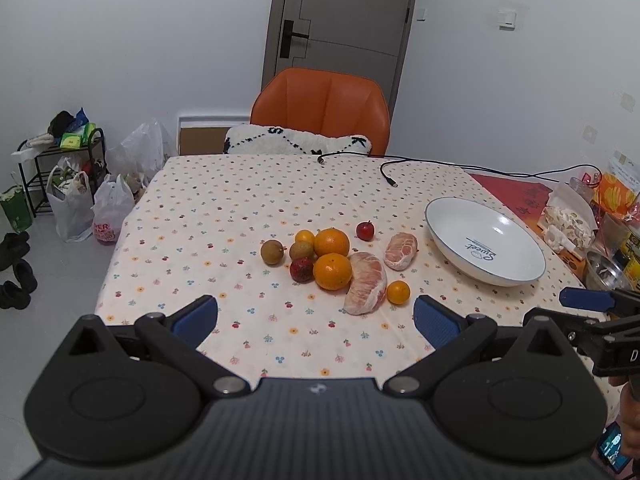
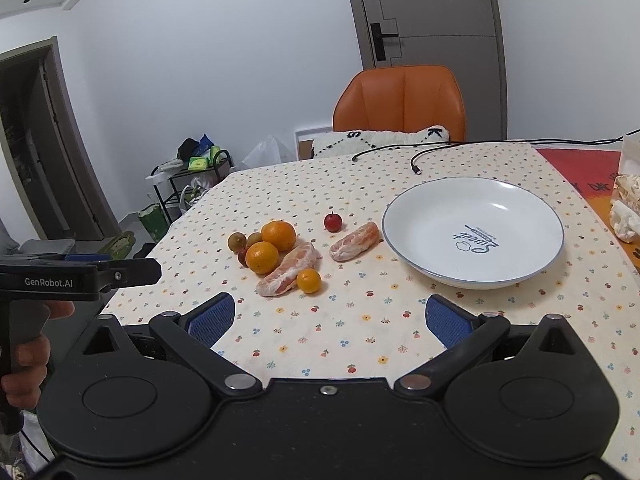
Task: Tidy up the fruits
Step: 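Close the right tool on a small orange while the left tool grasps a large orange, then carry the small orange in the right tool over the plate while the left carries the large orange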
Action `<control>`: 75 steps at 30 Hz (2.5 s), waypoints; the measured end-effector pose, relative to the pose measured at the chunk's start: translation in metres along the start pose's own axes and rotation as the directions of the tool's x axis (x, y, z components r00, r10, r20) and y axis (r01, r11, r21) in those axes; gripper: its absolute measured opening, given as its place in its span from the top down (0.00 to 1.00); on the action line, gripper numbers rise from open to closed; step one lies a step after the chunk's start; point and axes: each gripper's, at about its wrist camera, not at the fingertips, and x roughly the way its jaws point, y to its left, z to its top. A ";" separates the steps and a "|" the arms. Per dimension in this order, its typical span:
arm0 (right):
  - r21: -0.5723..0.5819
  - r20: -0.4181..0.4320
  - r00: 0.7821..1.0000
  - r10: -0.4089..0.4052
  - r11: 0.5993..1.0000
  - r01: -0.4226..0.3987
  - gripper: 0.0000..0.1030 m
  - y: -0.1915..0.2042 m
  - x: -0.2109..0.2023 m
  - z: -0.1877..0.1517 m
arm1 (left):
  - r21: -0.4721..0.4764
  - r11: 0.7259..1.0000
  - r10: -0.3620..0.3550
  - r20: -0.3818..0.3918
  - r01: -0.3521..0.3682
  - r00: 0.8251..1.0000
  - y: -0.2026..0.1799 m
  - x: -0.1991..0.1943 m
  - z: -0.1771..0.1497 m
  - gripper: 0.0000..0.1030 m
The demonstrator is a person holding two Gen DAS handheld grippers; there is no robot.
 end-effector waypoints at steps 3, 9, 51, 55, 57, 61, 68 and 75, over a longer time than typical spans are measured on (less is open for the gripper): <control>-0.004 -0.004 1.000 0.007 1.000 -0.007 0.00 -0.001 0.007 0.001 | -0.004 1.000 -0.007 -0.004 0.007 1.000 0.001 0.008 0.001 0.00; 0.008 -0.012 0.999 0.033 0.999 -0.033 0.00 -0.007 0.024 0.005 | -0.017 1.000 -0.023 -0.017 0.022 1.000 0.006 0.025 0.006 0.00; 0.048 -0.139 0.977 0.163 0.986 -0.158 0.60 -0.012 0.132 0.014 | -0.078 0.988 -0.140 -0.060 0.135 0.988 0.008 0.124 0.013 0.51; 0.045 -0.151 0.974 0.170 0.985 -0.165 0.74 -0.011 0.136 0.012 | -0.081 0.987 -0.145 -0.064 0.139 0.987 0.008 0.130 0.013 0.57; 0.037 -0.157 0.973 0.167 0.986 -0.163 0.77 -0.011 0.136 0.013 | -0.086 0.987 -0.144 -0.062 0.139 0.988 0.009 0.133 0.012 0.60; 0.034 -0.156 0.974 0.165 0.986 -0.162 0.78 -0.011 0.134 0.013 | -0.098 0.985 -0.148 -0.053 0.142 0.988 0.011 0.134 0.010 0.65; 0.041 -0.129 0.978 0.162 0.987 -0.158 0.78 -0.014 0.126 0.014 | -0.094 0.985 -0.147 -0.046 0.142 0.988 0.009 0.126 0.011 0.67; 0.049 -0.089 0.985 0.149 0.988 -0.145 0.78 -0.021 0.110 0.018 | -0.065 0.986 -0.154 -0.021 0.152 0.988 -0.003 0.110 0.014 0.67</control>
